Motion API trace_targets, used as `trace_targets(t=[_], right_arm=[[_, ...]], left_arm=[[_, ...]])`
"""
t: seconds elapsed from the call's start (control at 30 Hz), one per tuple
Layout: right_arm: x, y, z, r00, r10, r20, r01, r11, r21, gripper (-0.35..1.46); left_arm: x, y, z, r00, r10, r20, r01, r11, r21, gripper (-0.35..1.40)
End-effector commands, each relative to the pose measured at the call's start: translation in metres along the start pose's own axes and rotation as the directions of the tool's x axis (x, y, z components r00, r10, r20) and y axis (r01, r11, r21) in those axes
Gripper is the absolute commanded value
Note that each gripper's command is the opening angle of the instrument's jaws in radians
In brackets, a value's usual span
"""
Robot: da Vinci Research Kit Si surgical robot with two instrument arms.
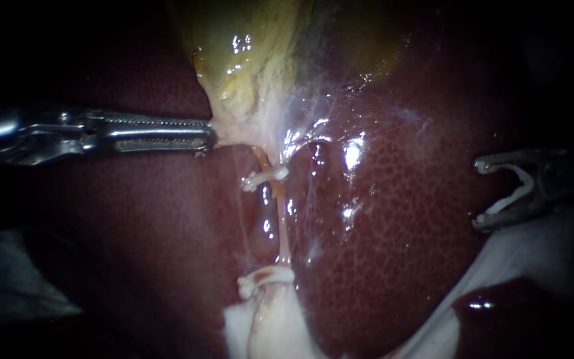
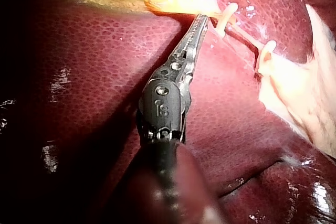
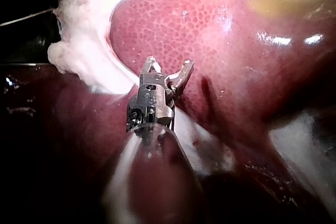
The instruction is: Clipping first clip right tube
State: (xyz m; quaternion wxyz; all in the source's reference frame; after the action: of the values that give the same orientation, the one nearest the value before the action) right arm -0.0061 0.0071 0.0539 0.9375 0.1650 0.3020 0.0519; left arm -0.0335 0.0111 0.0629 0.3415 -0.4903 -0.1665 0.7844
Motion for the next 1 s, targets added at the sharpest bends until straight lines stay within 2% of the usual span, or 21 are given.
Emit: trace_targets(t=[0.03, 0.2, 0.37, 0.57, 0.7, 0.87, 0.93, 1.0], right_arm=[[0.0, 0.0, 0.0, 1.0, 0.0, 0.0, 0.0, 1.0, 0.0, 0.5], [0.0, 0.0, 0.0, 1.0, 0.0, 0.0, 0.0, 1.0, 0.0, 0.5], [0.0, 0.0, 0.0, 1.0, 0.0, 0.0, 0.0, 1.0, 0.0, 0.5], [0.0, 0.0, 0.0, 1.0, 0.0, 0.0, 0.0, 1.0, 0.0, 0.5], [0.0, 0.0, 0.0, 1.0, 0.0, 0.0, 0.0, 1.0, 0.0, 0.5], [0.0006, 0.0, 0.0001, 1.0, 0.004, -0.014, -0.004, 0.999, 0.047, 0.5], [0.0012, -0.0001, 0.0005, 0.999, 0.011, -0.047, -0.007, 0.995, 0.096, 0.5], [0.0018, -0.0002, 0.0008, 0.996, 0.018, -0.085, -0.008, 0.993, 0.119, 0.5]], left_arm=[[0.0002, 0.0, -0.0002, 1.0, 0.0, 0.0, 0.0, 1.0, -0.003, -0.35], [0.0008, -0.0001, -0.0015, 1.0, -0.003, 0.002, 0.003, 1.0, -0.015, -0.35], [0.0022, -0.0004, -0.0044, 0.9999, -0.011, 0.005, 0.011, 1.0, 0.001, -0.35], [0.0039, -0.0009, -0.0075, 0.9996, -0.024, -0.015, 0.025, 0.999, 0.021, -0.35], [0.0042, -0.0008, -0.008, 0.9996, -0.021, -0.018, 0.022, 1.0, 0.023, -0.35], [0.0042, -0.0006, -0.0079, 0.9996, -0.022, -0.018, 0.022, 0.999, 0.025, -0.35], [0.0042, -0.0005, -0.0079, 0.9996, -0.022, -0.018, 0.022, 0.999, 0.025, -0.35], [0.0043, -0.0005, -0.0079, 0.9996, -0.022, -0.018, 0.022, 0.999, 0.026, -0.35]])
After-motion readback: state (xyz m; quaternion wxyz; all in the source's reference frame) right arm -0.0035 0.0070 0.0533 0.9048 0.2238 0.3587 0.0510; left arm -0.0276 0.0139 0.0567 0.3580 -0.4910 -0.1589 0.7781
